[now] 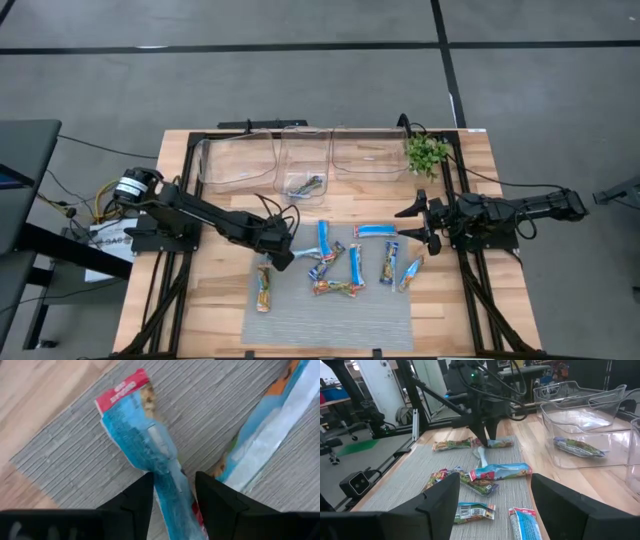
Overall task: Pick and place Granola Bars by type
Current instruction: Put the top left red granola bar into the left transparent bin
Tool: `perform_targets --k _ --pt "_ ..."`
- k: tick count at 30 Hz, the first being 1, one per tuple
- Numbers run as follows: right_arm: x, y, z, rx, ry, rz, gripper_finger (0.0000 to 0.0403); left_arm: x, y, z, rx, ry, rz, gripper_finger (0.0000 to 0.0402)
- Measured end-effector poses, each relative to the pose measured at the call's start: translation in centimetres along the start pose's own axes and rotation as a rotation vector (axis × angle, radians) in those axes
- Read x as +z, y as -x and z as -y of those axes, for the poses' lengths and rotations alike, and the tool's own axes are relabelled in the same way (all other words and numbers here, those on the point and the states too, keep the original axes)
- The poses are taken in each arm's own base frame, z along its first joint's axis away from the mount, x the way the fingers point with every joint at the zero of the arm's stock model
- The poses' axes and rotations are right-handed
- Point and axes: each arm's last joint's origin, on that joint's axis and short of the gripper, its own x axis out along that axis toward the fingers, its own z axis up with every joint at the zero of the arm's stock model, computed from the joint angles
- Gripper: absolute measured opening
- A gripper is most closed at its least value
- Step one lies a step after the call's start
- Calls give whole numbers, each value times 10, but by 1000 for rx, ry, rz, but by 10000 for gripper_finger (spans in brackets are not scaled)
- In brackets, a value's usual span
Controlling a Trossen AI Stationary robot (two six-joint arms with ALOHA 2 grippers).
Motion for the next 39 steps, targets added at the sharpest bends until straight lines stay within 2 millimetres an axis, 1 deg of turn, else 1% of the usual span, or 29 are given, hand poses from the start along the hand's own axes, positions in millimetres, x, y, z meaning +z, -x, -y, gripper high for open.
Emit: perform_targets --k 3,6,13,16,18,22,27,30,33,36,39 --pt "0 0 0 0 0 0 240 2 0 -1 3 6 0 137" --pt "0 0 0 0 0 0 240 2 0 -1 0 7 -3 119" --pt "0 0 0 0 0 0 240 1 0 -1 -8 -8 -15 33" --pt "0 0 0 0 0 0 240 2 0 -1 -13 -7 -12 8" --pt "0 0 0 0 0 0 240 3 1 1 -35 -5 -5 5" --pt "0 0 0 0 0 -1 240 7 5 8 -120 0 41 19" --pt "0 0 0 0 0 -1 240 19 24 23 -308 -41 190 35" --pt "0 0 0 0 0 0 240 30 42 33 -449 -80 334 36" --pt "0 0 0 0 0 -1 240 42 65 41 -602 -123 500 34" --pt "0 0 0 0 0 -1 240 51 87 44 -719 -141 645 34" --pt "0 0 0 0 0 -1 240 56 99 41 -757 -124 701 33"
